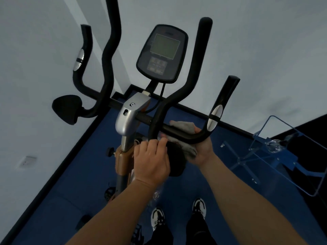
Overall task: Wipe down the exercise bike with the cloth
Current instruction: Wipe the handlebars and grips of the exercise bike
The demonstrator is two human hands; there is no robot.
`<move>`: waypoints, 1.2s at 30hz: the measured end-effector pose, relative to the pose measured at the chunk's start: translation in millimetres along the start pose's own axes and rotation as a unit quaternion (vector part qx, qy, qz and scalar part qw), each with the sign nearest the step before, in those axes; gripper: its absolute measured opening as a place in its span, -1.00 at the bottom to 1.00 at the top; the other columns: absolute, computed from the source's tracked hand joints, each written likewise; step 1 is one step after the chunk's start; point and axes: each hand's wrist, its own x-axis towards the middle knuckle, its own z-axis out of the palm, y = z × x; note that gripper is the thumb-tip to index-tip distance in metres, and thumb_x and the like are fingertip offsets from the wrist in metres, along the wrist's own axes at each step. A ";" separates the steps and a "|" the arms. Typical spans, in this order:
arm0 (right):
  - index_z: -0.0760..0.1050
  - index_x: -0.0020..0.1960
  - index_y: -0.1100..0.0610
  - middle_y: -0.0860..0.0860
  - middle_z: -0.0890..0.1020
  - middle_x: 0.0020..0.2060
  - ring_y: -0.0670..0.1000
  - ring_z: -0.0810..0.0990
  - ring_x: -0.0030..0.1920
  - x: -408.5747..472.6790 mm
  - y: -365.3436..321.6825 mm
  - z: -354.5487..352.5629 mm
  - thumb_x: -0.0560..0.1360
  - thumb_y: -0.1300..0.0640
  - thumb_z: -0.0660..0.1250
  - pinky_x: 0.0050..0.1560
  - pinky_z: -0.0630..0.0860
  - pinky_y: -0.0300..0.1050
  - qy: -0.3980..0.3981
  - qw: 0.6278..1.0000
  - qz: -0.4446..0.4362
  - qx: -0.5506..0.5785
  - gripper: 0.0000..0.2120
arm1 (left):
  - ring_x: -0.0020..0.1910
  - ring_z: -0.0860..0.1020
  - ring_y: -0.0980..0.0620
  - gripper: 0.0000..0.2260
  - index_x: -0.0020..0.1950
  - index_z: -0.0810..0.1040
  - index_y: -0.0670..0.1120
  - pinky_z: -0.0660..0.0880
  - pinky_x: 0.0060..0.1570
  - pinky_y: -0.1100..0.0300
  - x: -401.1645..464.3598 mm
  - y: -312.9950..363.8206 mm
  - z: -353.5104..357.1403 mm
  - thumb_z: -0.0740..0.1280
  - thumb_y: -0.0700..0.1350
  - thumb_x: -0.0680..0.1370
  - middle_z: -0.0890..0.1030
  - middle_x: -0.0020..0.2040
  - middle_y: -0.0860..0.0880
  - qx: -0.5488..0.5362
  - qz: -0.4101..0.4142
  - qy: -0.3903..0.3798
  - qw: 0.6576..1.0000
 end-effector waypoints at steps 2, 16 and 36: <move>0.64 0.08 0.37 0.28 0.70 -0.04 0.20 0.73 -0.10 -12.6 1.8 -1.2 0.65 0.07 0.10 -0.16 0.68 -0.02 0.038 0.999 -0.025 0.018 -0.55 | -0.20 0.44 -0.16 -0.69 0.21 0.53 -0.12 0.34 -0.15 -0.02 2.1 0.4 -3.7 0.15 -0.07 0.54 0.54 -0.11 -0.10 0.003 -0.006 -0.022 1.000; 0.63 0.12 0.28 0.13 0.68 -0.20 0.13 0.60 -0.29 -113.3 0.6 55.7 0.54 -0.17 0.31 -0.37 0.50 -0.09 0.240 0.929 -0.244 -0.142 -0.50 | 0.38 0.31 -0.22 -0.54 0.42 0.40 -0.14 0.25 0.36 -0.17 44.5 -50.9 -57.2 0.24 0.04 0.57 0.38 0.40 -0.21 -0.020 -0.089 0.024 0.996; 0.18 0.53 0.22 0.20 0.43 0.43 0.22 0.39 0.41 61.3 30.9 153.4 0.62 -0.28 -0.02 0.51 0.01 0.29 0.113 0.229 -0.144 -0.956 -0.31 | 0.55 -0.25 -0.17 -0.24 0.60 -0.06 0.01 -0.22 0.47 -0.26 114.9 -251.3 -78.5 -0.32 0.41 0.51 -0.05 0.61 -0.14 0.158 -0.262 -0.174 0.936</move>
